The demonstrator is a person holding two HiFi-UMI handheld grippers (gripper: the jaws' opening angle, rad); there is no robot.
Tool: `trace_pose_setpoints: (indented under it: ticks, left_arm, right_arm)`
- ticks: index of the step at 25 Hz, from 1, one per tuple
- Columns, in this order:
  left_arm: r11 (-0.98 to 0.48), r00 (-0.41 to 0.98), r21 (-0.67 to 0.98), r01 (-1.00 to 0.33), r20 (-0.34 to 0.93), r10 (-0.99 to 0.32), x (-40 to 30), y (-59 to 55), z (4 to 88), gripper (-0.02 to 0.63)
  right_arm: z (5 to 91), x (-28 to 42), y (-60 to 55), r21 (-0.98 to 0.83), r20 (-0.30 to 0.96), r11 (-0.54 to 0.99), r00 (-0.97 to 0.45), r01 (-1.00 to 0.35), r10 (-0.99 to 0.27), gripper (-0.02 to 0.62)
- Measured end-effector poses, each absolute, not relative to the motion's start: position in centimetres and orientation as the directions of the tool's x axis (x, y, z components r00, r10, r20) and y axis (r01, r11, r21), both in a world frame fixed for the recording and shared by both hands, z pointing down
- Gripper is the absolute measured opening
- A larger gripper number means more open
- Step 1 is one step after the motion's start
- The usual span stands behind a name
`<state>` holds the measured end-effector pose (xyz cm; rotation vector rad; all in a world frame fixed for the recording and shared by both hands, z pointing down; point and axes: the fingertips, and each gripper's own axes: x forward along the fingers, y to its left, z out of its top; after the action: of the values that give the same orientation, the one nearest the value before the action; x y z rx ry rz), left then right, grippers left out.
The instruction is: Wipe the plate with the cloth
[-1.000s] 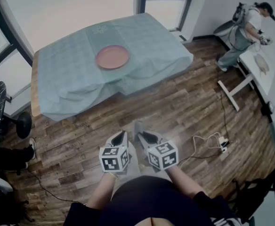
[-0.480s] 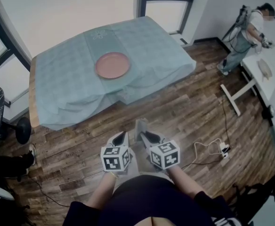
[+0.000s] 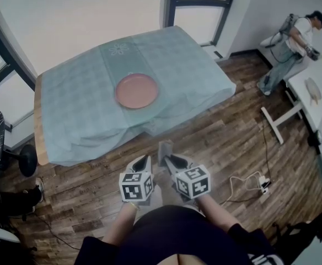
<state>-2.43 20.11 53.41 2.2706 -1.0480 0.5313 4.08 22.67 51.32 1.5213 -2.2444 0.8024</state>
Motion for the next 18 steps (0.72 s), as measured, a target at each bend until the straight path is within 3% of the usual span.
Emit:
trace_pose_setpoints:
  ticks: [18]
  left_arm:
    - [-0.497, 0.597, 0.345, -0.796, 0.579, -0.556, -5.9, 6.4, 54.0, 0.014]
  right_arm:
    - [50.6, 1.5, 8.5, -0.262, 0.535, 0.278, -0.379, -0.924, -0.755, 0.034]
